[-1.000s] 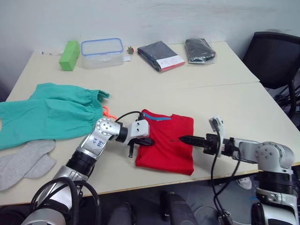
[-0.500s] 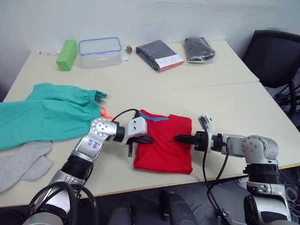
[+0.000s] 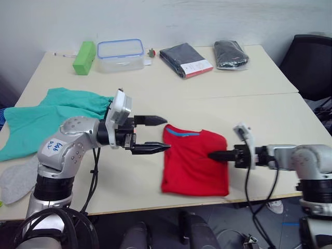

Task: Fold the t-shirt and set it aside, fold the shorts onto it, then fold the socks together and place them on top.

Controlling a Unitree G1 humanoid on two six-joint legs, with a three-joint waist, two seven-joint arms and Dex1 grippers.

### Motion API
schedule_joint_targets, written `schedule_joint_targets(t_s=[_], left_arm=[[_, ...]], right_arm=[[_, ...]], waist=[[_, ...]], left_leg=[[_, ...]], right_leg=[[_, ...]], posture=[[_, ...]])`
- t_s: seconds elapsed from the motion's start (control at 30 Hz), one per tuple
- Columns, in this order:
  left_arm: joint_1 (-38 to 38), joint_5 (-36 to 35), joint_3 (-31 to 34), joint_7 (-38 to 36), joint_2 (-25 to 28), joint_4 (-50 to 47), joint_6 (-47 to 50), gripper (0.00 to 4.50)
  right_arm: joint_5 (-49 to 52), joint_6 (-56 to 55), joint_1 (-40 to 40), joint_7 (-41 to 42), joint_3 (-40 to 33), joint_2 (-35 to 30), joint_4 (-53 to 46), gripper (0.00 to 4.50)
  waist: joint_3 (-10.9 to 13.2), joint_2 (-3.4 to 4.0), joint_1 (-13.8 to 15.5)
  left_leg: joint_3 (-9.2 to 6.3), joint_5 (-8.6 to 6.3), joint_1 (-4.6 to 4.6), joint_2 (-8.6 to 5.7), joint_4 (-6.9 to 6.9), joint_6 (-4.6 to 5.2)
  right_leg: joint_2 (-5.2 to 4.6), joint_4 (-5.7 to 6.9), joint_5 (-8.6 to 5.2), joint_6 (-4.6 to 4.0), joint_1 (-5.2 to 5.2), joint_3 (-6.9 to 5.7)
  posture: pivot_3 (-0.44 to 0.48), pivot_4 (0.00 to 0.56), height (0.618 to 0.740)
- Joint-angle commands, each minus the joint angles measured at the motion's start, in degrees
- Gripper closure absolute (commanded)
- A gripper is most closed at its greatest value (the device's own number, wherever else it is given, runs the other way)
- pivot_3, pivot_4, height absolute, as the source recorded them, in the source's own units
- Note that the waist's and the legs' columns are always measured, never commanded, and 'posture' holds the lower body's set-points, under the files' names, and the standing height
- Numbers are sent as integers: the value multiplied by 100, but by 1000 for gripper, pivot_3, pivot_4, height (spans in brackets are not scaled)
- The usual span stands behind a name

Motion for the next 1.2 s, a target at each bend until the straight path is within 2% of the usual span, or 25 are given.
schedule_joint_targets(t_s=[0.03,0.17,0.3,0.33,0.4,0.47,0.6,0.73,1.03,1.07,1.2], left_arm=[[-92,-450,35,-222,203,-204,243,28],[29,-157,-197,-198,246,-286,-122,28],[117,18,-380,-242,269,-238,-404,28],[110,30,-407,-236,260,-215,-435,28],[92,77,-466,-195,214,-175,-513,28],[78,117,-497,-141,162,-145,-584,28],[45,164,-500,-53,95,-82,-657,28],[57,169,-489,25,81,-89,-670,0],[245,196,-418,138,229,-233,-680,0],[255,188,-395,155,246,-238,-676,0],[327,239,-357,226,319,-229,-729,0]], right_arm=[[-529,-896,39,1014,231,-1012,610,4500],[-1651,-2394,-172,2034,982,-1788,2024,4500],[-2996,-4138,-1008,2188,1543,-1911,4053,4500],[-3313,-4586,-1187,2143,1669,-1901,4465,4500],[-3980,-5514,-1651,1460,1819,-1853,5478,4500],[-4304,-5972,-2066,910,1782,-1749,6248,4500],[-4596,-6599,-2372,688,1637,-1591,6889,4500],[-4731,-6833,-2408,583,1474,-1526,7077,3401],[-4493,-6885,-2286,161,501,-2111,7116,237],[-4517,-6863,-2291,66,442,-2209,7111,13],[-4340,-6819,-2519,-202,24,-2400,7072,13]], waist=[[2,4,-6],[3,4,-26],[23,28,-51],[30,35,-54],[41,51,-60],[48,64,-61],[49,65,-63],[50,67,-76],[54,78,-74],[54,78,-72],[54,78,-69]], left_leg=[[1,-2,-2,-2,0,3],[4,-7,-2,-1,0,9],[21,4,0,-7,2,-9],[26,7,1,-8,3,-10],[31,12,6,-7,3,-17],[35,15,8,-6,3,-24],[32,27,11,3,3,-44],[35,33,20,6,3,-55],[36,42,32,4,3,-59],[35,42,32,4,3,-60],[32,42,32,3,3,-59]], right_leg=[[2,-3,0,1,0,-4],[13,-39,-1,2,12,-10],[14,-41,2,8,11,1],[14,-41,4,12,10,7],[16,-37,5,14,8,14],[17,-34,5,14,6,20],[24,-26,4,11,4,34],[28,-11,4,12,6,50],[27,4,4,11,10,58],[27,4,4,10,10,60],[26,-1,3,8,14,61]], posture=[[0,150,740],[0,150,740],[0,150,740],[0,150,740],[0,150,740],[0,150,740],[0,150,740],[0,150,740],[0,150,740],[0,150,740],[0,150,740]])
